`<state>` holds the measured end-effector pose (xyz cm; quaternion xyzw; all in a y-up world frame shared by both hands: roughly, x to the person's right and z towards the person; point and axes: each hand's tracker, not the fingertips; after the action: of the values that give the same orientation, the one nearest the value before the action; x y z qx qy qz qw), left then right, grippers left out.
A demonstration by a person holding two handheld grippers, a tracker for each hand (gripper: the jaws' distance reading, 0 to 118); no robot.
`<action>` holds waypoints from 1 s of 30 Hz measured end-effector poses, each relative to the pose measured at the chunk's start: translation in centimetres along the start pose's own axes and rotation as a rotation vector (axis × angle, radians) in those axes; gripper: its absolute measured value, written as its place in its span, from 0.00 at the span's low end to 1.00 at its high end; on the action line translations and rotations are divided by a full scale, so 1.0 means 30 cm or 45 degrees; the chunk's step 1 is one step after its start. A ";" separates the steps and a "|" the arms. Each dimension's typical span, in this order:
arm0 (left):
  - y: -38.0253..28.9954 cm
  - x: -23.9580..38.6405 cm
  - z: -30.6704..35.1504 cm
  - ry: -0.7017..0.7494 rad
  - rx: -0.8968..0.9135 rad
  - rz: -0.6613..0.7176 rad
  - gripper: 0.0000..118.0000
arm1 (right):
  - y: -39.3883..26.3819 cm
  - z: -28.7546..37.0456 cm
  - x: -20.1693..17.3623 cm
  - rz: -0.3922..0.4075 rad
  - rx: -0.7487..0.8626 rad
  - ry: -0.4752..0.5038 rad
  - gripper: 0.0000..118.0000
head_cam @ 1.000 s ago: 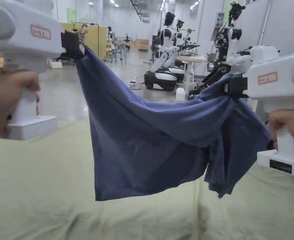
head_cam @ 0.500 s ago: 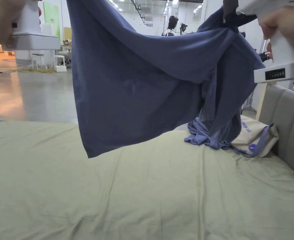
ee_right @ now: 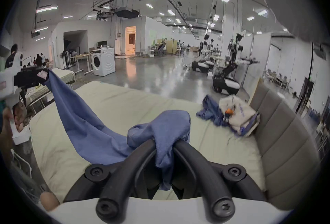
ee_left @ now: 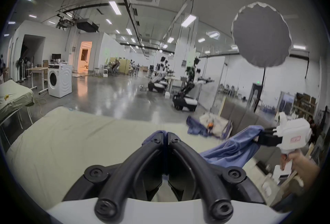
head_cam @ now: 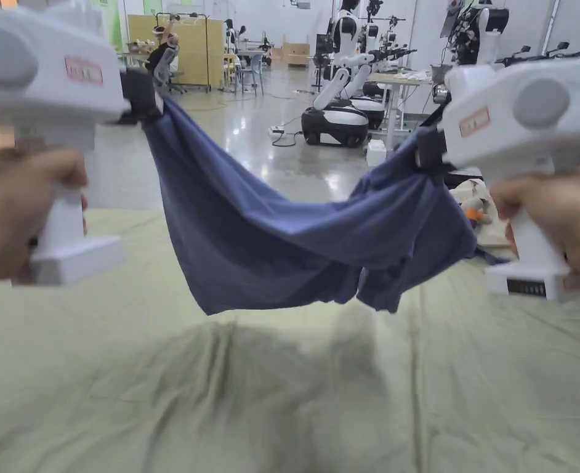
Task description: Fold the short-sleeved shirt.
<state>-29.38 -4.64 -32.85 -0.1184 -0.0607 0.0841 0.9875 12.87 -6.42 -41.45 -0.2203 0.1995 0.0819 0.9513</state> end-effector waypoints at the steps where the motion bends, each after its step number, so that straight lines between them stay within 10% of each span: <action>1: -0.082 -0.006 -0.003 0.036 -0.044 -0.048 0.03 | -0.084 -0.009 0.007 -0.050 -0.012 0.020 0.03; 13: -0.758 -0.025 0.244 0.105 -0.470 0.000 0.03 | -0.786 0.073 -0.027 -0.147 -0.327 0.144 0.03; 25: -0.859 -0.026 0.537 0.079 -0.563 0.152 0.03 | -0.984 0.266 -0.014 -0.384 -0.468 0.221 0.03; 30: -0.899 0.012 0.588 0.091 -0.612 0.106 0.03 | -1.013 0.290 -0.036 -0.328 -0.486 0.201 0.03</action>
<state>-27.39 -26.45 -9.22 -0.3551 -0.0391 0.1036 0.9283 22.28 -29.61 -22.10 -0.4254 0.2245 -0.0212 0.8765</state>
